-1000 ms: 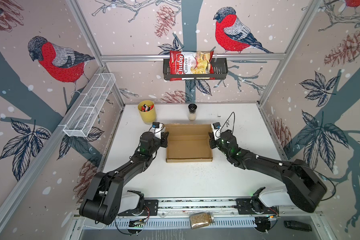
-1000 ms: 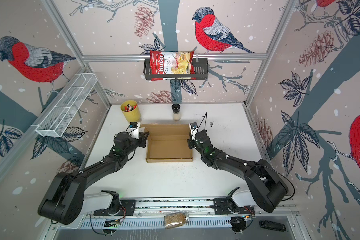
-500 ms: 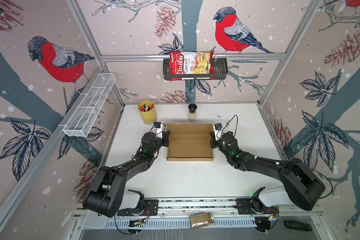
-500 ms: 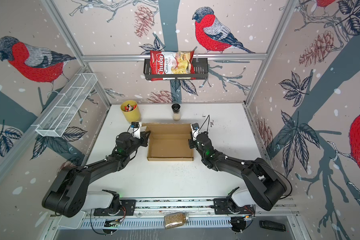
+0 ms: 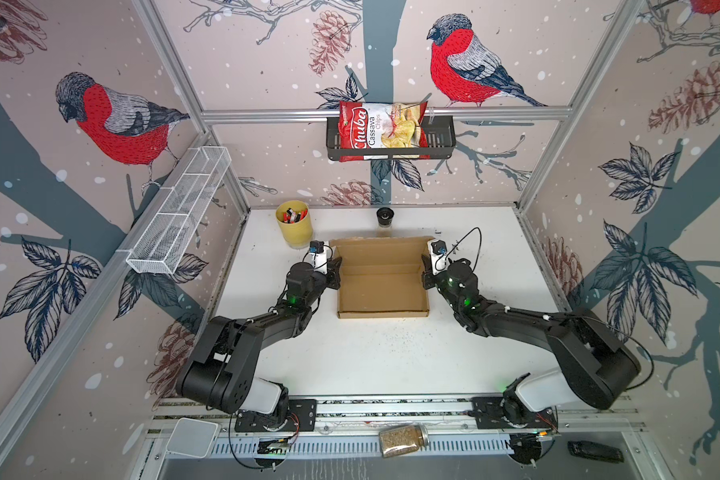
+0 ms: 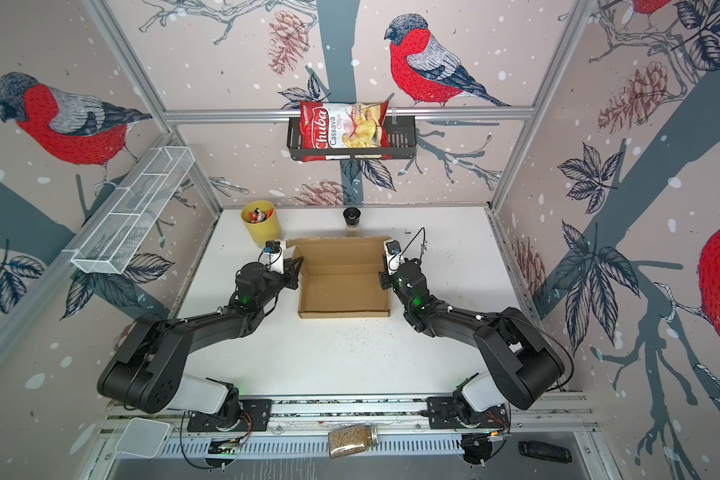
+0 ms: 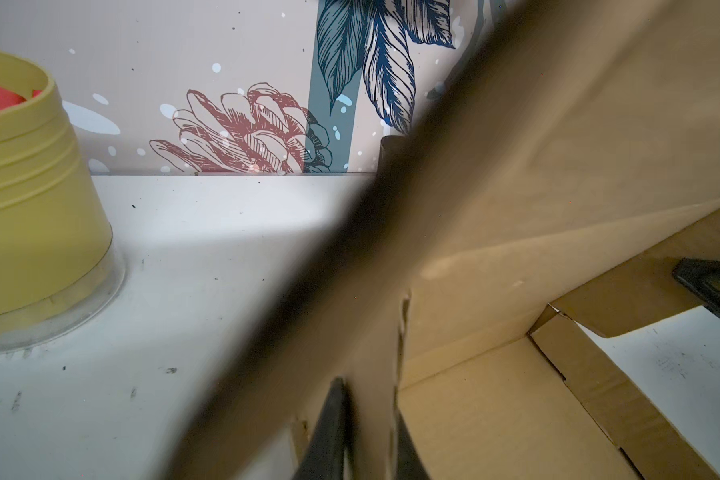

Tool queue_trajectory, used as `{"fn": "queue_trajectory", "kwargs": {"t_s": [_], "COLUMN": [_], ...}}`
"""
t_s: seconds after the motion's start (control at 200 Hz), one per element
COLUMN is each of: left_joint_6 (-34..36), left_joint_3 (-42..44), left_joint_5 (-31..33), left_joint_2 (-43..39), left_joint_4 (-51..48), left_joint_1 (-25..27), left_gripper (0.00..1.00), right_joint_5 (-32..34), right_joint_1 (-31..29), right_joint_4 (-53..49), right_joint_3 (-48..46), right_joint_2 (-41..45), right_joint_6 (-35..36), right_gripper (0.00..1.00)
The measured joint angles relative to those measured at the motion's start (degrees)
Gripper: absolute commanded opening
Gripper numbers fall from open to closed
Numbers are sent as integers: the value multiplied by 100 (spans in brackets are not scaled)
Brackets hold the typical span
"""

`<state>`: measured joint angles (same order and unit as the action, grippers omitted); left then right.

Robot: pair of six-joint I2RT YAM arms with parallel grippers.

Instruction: Fold the paper box

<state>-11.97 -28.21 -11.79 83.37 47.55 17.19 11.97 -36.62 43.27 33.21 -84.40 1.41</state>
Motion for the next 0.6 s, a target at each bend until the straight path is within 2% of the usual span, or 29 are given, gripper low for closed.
{"fn": "queue_trajectory", "kwargs": {"t_s": [0.31, 0.6], "left_joint_6": [39, 39], "left_joint_3": [76, 356], "left_joint_5": [284, 297], "left_joint_2": [107, 120], "left_joint_4": [260, 597], "left_joint_1": [293, 354], "left_gripper": [14, 14], "right_joint_5": [63, 57], "right_joint_1": [9, -4], "right_joint_4": [243, 337], "right_joint_3": [-208, -564], "right_joint_2": [15, 210], "right_joint_6": [-13, -138], "right_gripper": [16, 19]}}
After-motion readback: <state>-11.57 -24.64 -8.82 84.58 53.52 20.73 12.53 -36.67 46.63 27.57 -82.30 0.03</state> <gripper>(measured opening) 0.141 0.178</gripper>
